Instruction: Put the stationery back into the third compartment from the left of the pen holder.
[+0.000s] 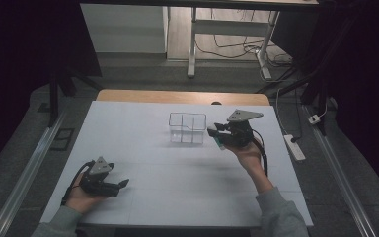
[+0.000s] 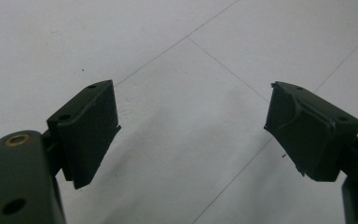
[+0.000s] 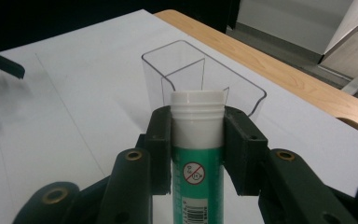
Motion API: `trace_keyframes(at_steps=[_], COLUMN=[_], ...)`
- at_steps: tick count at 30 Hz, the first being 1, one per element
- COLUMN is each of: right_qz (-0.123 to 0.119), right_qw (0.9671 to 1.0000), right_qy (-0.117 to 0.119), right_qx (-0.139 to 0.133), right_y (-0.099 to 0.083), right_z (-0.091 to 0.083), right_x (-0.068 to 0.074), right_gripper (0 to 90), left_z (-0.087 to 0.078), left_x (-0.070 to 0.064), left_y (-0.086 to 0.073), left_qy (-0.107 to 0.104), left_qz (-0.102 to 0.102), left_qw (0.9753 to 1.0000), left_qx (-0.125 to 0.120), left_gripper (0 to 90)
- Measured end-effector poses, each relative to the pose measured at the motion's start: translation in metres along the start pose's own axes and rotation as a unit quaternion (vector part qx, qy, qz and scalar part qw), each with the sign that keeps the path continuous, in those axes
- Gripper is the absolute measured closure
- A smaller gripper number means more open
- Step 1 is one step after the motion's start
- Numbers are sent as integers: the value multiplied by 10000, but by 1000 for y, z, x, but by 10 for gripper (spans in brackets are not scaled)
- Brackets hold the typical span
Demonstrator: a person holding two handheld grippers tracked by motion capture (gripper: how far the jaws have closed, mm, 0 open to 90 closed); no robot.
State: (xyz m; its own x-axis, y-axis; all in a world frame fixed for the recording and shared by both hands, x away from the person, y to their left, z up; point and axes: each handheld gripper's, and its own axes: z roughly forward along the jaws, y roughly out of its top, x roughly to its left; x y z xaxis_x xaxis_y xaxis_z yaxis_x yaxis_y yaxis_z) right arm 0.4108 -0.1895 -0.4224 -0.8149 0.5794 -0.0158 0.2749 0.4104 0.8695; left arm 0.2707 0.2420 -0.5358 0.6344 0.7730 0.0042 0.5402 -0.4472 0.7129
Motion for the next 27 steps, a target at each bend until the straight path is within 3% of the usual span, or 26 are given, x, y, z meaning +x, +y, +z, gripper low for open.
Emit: trace_keyframes(at_steps=[7, 16, 27], right_qz=[-13, 308, 357], right_qw=[9999, 9990, 9980], right_qy=[-88, -148, -182], right_qx=[-134, -294, -485], right_y=[12, 19, 37], right_z=[3, 16, 32], right_x=[1, -11, -16], right_gripper=[649, 648, 648], left_z=[0, 0, 1], left_x=[1, 1, 1], left_y=[0, 0, 0], left_qy=[-26, -40, -43], left_qz=[-16, -29, -32], left_qw=[10000, 10000, 10000], left_qx=[-5, -20, -3], left_gripper=[167, 167, 166])
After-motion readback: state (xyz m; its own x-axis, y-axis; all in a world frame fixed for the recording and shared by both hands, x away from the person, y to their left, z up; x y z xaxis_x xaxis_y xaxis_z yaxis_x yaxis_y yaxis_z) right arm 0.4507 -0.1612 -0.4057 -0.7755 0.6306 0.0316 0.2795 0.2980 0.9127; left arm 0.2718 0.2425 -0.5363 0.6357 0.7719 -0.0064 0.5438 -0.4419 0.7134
